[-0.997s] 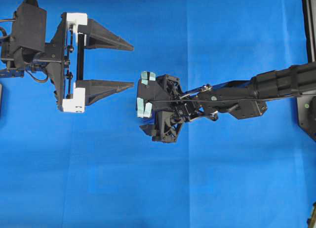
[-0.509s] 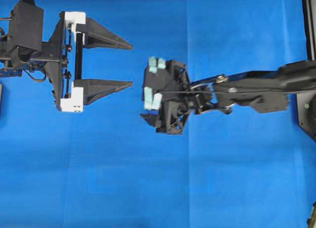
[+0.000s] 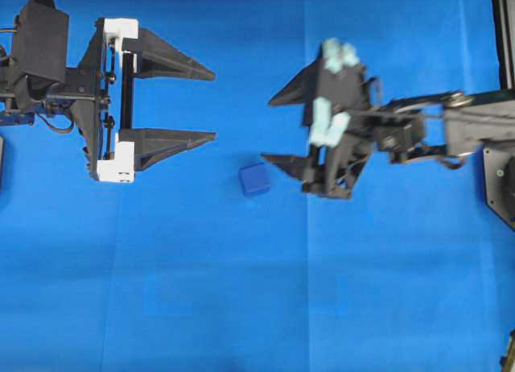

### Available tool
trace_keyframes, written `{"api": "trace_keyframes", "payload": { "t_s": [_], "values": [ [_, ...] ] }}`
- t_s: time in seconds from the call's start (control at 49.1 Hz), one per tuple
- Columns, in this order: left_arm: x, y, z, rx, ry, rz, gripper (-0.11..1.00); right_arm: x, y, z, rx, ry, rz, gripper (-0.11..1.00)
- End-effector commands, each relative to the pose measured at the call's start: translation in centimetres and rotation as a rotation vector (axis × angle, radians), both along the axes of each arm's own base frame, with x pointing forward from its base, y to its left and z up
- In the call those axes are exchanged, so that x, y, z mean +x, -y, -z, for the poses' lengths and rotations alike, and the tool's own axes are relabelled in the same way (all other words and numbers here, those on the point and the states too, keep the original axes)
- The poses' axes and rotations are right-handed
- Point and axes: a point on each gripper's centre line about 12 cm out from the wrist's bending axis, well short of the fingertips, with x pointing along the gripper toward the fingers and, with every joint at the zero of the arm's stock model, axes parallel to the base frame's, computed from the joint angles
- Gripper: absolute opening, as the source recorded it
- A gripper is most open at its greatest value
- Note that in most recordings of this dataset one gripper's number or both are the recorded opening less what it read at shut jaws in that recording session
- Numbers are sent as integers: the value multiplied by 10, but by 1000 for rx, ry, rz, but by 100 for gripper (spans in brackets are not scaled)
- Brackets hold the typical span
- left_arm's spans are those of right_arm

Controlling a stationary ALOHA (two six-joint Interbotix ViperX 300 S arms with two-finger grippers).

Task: Handover the blue block to the right arm after grasping it with the left arm, then place it in the designated position.
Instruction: 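Open the right gripper to release the cube and lift away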

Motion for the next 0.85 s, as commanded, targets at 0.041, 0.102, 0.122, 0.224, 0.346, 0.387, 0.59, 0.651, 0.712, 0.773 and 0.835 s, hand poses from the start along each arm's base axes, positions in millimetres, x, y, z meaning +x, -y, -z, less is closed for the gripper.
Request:
{"api": "trace_keyframes", "payload": {
  "t_s": [0.041, 0.102, 0.122, 0.224, 0.346, 0.387, 0.59, 0.651, 0.712, 0.773, 0.835],
  "values": [
    [-2, 0, -12, 2, 37, -1, 93, -17, 2, -27, -6, 59, 12, 91],
    [-2, 0, -12, 1, 35, -1, 93, -24, 3, -33, -6, 71, 15, 91],
    [-2, 0, -12, 1, 35, -1, 93, -26, 4, -35, -8, 76, 17, 91],
    [-2, 0, -13, 1, 38, -1, 93, -36, 4, -41, -6, 95, 20, 91],
    [-2, 0, -12, 2, 37, -1, 93, -45, 4, -47, -2, 122, 16, 91],
    [-2, 0, -13, 3, 38, -1, 93, -46, 4, -48, -4, 125, 15, 91],
    [-2, 0, -12, 2, 37, -1, 93, -46, 4, -48, -4, 127, 12, 91],
    [-2, 0, -13, 3, 38, -1, 93, -46, 4, -48, -3, 129, 10, 91],
    [-2, 0, -13, 3, 38, -1, 93, -46, 3, -49, -3, 140, 5, 91],
    [-2, 0, -12, 1, 37, -1, 93, -47, 2, -50, -4, 151, -3, 91],
    [-2, 0, -13, 3, 38, -1, 93, -48, 2, -52, -4, 169, -13, 91]
  ]
}}
